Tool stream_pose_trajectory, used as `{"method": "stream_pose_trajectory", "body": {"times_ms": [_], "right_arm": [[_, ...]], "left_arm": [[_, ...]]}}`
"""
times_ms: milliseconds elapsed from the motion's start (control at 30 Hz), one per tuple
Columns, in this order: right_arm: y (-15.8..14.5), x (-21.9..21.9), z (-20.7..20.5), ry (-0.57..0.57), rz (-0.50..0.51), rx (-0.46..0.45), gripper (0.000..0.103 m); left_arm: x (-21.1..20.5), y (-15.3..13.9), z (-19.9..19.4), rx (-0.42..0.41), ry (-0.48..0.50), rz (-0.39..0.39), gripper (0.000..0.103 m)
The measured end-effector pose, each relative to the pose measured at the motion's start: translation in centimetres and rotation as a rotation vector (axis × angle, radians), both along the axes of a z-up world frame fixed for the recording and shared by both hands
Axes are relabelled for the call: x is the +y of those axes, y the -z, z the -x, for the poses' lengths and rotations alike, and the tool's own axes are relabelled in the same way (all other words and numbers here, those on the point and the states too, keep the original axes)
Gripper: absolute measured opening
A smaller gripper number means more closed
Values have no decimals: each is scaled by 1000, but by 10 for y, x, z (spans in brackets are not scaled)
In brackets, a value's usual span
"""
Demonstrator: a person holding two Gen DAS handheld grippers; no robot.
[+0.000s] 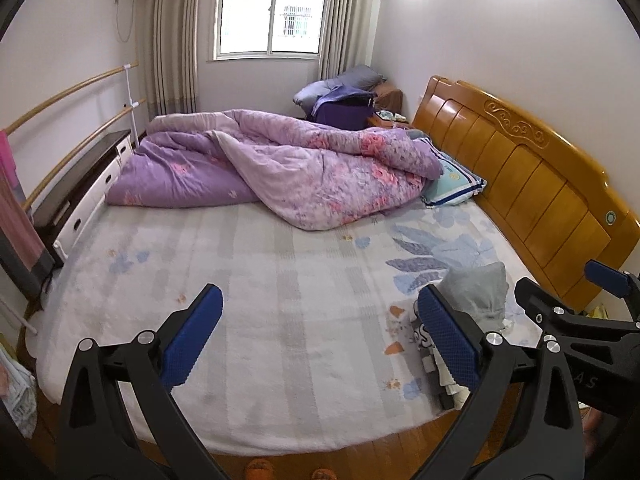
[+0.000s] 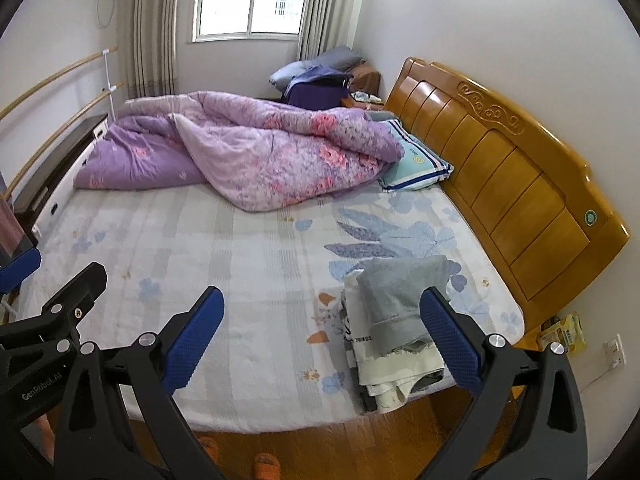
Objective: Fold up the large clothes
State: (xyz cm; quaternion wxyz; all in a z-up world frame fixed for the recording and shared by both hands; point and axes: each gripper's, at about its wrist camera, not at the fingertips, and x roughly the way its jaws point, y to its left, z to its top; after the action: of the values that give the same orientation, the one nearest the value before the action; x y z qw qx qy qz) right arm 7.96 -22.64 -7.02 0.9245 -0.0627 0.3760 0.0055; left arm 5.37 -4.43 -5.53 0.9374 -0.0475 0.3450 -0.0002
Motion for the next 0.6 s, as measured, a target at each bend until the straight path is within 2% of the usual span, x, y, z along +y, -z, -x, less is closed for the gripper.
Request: {"method": "stream_pose_trajectory", "body": {"times_ms": [233, 600], "right_arm": [[-18, 28, 13, -1, 2, -40, 95], [-43, 47, 32, 5, 2, -148, 95]], "left_arm": [[27, -18, 14, -34, 5, 4, 98], [51, -48, 37, -165, 8, -13, 98]]}}
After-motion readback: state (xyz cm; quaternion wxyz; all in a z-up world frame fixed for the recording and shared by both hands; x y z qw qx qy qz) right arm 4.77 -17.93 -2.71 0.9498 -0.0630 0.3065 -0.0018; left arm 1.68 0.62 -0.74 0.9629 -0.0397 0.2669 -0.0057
